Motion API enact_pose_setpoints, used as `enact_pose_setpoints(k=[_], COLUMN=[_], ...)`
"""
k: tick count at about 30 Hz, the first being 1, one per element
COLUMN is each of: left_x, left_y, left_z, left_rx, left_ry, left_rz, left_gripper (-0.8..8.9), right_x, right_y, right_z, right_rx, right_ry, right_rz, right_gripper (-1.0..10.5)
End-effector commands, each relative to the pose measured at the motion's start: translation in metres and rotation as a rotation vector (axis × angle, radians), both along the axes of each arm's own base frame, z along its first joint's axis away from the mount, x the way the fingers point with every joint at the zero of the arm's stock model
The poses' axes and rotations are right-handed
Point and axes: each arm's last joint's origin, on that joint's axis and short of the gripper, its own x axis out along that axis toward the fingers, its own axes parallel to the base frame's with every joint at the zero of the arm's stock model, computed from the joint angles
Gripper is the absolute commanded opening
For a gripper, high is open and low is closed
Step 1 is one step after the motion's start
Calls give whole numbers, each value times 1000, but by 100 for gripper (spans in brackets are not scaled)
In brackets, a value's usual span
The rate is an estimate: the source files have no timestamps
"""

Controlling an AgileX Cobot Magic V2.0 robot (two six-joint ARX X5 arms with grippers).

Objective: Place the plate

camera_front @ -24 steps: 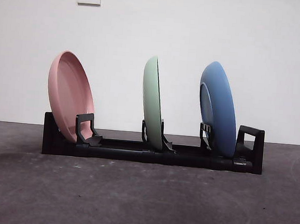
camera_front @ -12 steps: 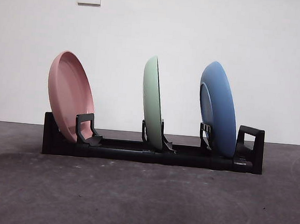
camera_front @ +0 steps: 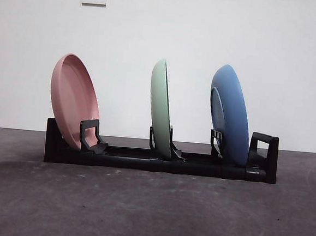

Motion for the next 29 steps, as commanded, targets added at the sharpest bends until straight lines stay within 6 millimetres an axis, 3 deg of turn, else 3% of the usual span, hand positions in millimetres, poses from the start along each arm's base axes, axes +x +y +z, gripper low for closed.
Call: enact_pose_setpoints(k=[1,3,15,20,29], left_x=[0,0,-4,-8,-27], left_y=[-1,-1,0,2,7], left_z=[6,6,8,10,15], left_rx=[5,5,-1,-6,-44], left_ry=[-35,-36,-48,-64,-69], left_rz=[-14,-14,-13,-13,6], left_gripper=[492,541,535,531,531], right_x=[1,2,9,40,137], right_y=[1,1,3,10,27], right_z=[6,5,4,-1,-6], right_rx=[-7,-7,16,20,1], right_ry=[-26,-25,12,107,293], right_rz=[4,3,13,28,29], right_gripper=[443,504,505,506,505])
